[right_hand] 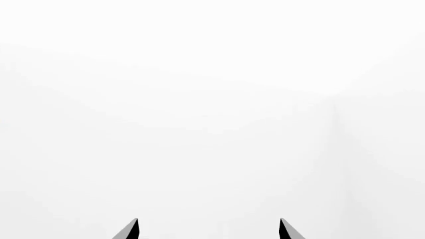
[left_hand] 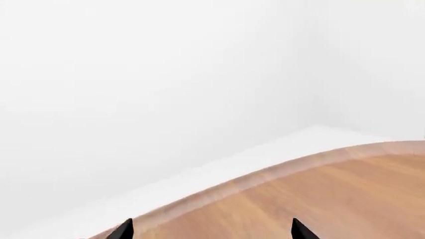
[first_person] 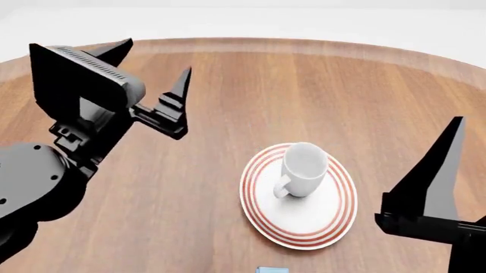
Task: Pick up the white mug and put it on the plate, and put the chocolate pudding to the right of the plate.
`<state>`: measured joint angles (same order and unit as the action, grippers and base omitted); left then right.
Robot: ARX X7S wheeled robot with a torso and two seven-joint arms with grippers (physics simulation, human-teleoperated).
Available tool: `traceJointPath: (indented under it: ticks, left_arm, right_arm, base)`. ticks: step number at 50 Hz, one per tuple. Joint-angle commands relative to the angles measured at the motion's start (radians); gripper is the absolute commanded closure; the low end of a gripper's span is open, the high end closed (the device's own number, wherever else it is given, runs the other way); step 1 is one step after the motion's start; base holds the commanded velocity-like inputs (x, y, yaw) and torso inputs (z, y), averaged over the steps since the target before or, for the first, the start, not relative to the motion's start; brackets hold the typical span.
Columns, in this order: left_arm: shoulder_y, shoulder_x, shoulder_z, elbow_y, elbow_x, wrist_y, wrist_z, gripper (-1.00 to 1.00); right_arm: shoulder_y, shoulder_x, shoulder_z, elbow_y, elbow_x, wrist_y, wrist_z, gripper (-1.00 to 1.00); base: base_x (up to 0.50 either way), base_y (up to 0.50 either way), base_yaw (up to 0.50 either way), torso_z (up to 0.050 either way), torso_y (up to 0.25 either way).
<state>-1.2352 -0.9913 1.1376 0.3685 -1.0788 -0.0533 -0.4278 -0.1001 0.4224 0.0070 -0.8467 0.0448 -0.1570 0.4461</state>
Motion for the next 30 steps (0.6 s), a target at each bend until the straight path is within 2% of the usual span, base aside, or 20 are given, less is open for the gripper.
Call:
traceJointPath:
  ticks: [1,13,18,22,28,30]
  left_arm:
    - [0.054,-0.046,-0.067,-0.027,0.088,0.116,-0.189,-1.00]
    - [0.048,-0.034,-0.061,-0.038,0.104,0.091,-0.196,-1.00]
    - [0.043,-0.036,-0.065,-0.037,0.101,0.088,-0.194,-1.00]
    - [0.036,-0.027,-0.065,-0.041,0.101,0.079,-0.194,-1.00]
    - [0.036,-0.027,-0.063,-0.037,0.112,0.074,-0.195,-1.00]
    - [0.037,-0.027,-0.061,-0.035,0.115,0.073,-0.195,-1.00]
  right_arm:
    - [0.000,0.002,-0.004,-0.003,-0.004,0.005,0.002,-1.00]
    - [0.000,0.004,-0.004,0.000,-0.003,0.003,0.005,-1.00]
    - [0.012,0.008,-0.005,-0.032,-0.004,0.053,0.007,-1.00]
    - [0.027,0.023,-0.022,-0.072,0.070,0.164,-0.008,-1.00]
    - [0.049,0.048,-0.087,-0.178,0.178,0.422,-0.025,-1.00]
    - [0.064,0.139,-0.154,-0.200,0.276,0.465,0.062,-1.00]
  base:
    - [0.00,0.00,0.00,0.000,0.000]
    - [0.00,0.00,0.00,0.000,0.000]
    - [0.00,0.00,0.00,0.000,0.000]
    - [0.00,0.00,0.00,0.000,0.000]
    - [0.00,0.00,0.00,0.000,0.000]
    - [0.00,0.00,0.00,0.000,0.000]
